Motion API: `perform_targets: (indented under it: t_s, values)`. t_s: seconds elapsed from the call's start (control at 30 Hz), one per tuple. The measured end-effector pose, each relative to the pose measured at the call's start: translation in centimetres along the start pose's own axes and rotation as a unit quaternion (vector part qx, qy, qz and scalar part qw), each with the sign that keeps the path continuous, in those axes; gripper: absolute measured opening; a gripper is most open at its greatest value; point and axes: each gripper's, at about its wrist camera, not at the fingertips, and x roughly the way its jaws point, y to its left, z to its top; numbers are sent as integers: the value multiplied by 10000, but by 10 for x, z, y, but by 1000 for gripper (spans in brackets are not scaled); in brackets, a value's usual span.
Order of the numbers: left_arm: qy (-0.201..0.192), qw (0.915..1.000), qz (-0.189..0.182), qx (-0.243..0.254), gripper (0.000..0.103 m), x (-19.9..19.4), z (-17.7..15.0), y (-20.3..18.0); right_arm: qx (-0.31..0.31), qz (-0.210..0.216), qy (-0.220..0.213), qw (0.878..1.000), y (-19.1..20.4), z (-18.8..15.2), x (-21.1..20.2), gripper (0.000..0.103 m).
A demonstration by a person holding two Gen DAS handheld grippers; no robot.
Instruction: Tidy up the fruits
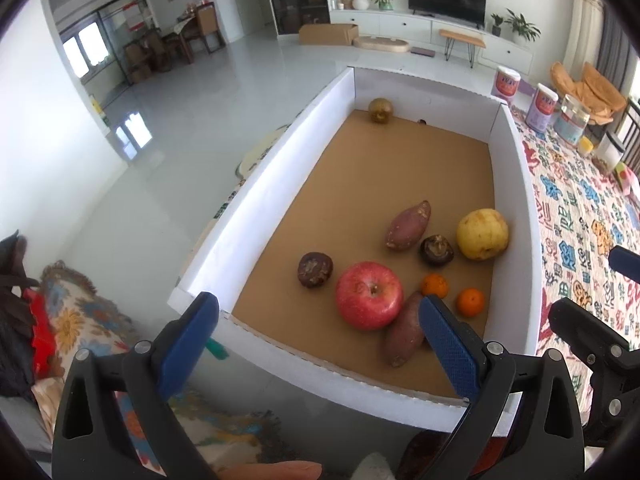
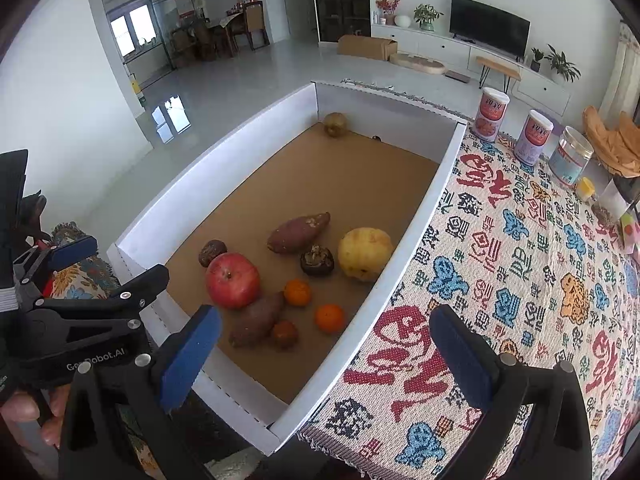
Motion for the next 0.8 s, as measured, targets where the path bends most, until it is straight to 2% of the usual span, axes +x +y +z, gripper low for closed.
perform_targets:
  t_s: [0.57,0.8]
  values:
    - [75,9998,107,-180,101,3,-4,11,-148,-110,40,9998,13,1,3,103]
    - [94,9993,15,-355,101,4,-3,19,-165,-108,48,9998,17,4,5,103]
